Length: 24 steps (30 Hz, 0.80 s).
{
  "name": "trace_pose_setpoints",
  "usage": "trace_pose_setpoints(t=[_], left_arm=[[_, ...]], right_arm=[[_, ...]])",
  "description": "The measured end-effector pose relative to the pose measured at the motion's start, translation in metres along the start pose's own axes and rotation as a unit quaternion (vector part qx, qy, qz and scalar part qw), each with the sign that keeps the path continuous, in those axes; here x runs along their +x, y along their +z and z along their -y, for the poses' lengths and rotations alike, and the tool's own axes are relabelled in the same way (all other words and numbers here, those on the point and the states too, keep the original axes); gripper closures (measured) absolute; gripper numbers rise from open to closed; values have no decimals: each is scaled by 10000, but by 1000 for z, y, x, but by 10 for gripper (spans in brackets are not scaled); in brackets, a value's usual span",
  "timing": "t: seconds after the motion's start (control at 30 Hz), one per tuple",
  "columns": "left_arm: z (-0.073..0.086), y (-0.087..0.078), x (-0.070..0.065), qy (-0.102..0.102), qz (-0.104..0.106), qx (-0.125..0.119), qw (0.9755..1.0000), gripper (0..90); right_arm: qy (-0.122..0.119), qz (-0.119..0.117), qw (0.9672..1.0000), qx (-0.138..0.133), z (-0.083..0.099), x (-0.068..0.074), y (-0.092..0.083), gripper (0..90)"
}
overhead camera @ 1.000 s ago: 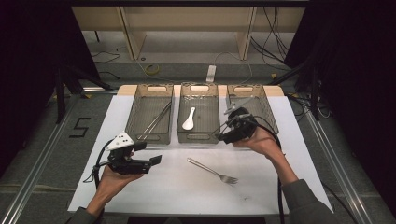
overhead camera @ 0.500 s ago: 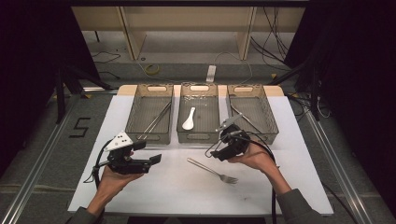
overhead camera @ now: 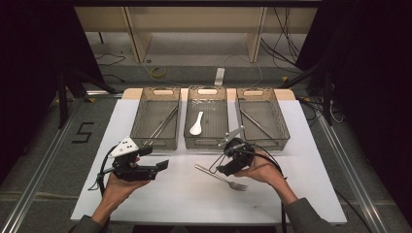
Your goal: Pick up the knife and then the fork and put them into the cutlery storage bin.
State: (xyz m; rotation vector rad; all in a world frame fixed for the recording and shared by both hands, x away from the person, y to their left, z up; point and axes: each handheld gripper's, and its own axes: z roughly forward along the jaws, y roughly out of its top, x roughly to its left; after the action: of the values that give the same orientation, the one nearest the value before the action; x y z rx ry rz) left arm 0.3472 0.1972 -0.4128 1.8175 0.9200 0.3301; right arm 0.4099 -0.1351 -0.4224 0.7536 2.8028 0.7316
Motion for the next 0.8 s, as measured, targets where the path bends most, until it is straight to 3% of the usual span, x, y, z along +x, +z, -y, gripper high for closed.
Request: trace_pose_setpoints(t=[0.1,0.5,0.8], left_arm=[[0,0,0,4,-2,3,10000,162],[0,0,0,-3,-6,-7,10000,162],[0,1,0,-3,-13,1,10000,162]], right_arm=[[41,-17,9999,137,0,1,3,321],[-158,-32,9996,218,1,4,12,333],[-111,-50,9993,363,1,8,16,361]])
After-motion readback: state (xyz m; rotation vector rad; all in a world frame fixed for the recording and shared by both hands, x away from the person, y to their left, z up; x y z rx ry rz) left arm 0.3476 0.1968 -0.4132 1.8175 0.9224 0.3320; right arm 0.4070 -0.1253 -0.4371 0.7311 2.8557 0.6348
